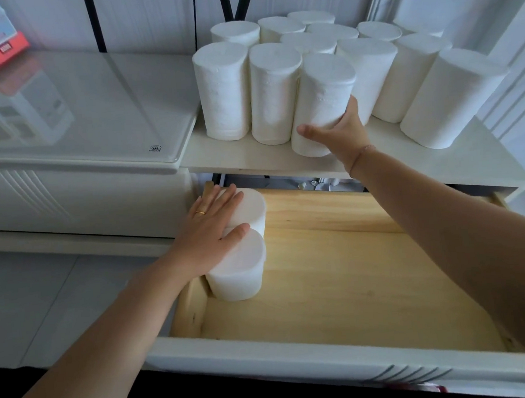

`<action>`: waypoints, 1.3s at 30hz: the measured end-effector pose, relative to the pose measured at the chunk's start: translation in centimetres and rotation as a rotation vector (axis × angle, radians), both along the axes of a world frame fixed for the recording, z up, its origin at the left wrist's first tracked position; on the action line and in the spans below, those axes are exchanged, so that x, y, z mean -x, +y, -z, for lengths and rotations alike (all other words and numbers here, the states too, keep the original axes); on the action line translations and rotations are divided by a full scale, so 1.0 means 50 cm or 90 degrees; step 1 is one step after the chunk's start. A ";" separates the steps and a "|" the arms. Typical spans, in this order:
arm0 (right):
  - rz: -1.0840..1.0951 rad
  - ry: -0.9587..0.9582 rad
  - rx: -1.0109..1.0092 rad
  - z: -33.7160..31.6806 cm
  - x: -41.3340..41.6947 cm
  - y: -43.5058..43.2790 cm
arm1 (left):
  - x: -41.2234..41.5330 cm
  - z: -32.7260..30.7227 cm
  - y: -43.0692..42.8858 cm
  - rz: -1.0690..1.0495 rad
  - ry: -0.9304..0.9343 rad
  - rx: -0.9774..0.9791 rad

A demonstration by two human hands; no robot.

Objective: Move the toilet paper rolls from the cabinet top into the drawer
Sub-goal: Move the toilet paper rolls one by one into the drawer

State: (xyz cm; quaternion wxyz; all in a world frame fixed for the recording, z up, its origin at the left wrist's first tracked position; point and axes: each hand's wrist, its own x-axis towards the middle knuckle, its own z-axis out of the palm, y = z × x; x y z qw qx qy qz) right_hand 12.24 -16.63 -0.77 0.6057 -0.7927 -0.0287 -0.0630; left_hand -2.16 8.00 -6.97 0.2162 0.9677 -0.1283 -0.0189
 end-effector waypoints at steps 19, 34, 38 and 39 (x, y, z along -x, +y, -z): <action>-0.186 -0.016 -0.019 -0.017 0.146 -0.019 | -0.005 0.007 0.004 0.012 -0.024 -0.015; -0.286 0.219 0.102 0.143 0.241 -0.062 | -0.008 0.018 0.007 0.017 -0.015 0.014; -0.283 0.233 0.170 0.186 0.231 -0.058 | -0.011 0.022 0.010 0.018 -0.016 -0.005; -0.287 0.233 0.172 0.196 0.232 -0.056 | -0.011 0.023 0.011 0.016 -0.018 -0.007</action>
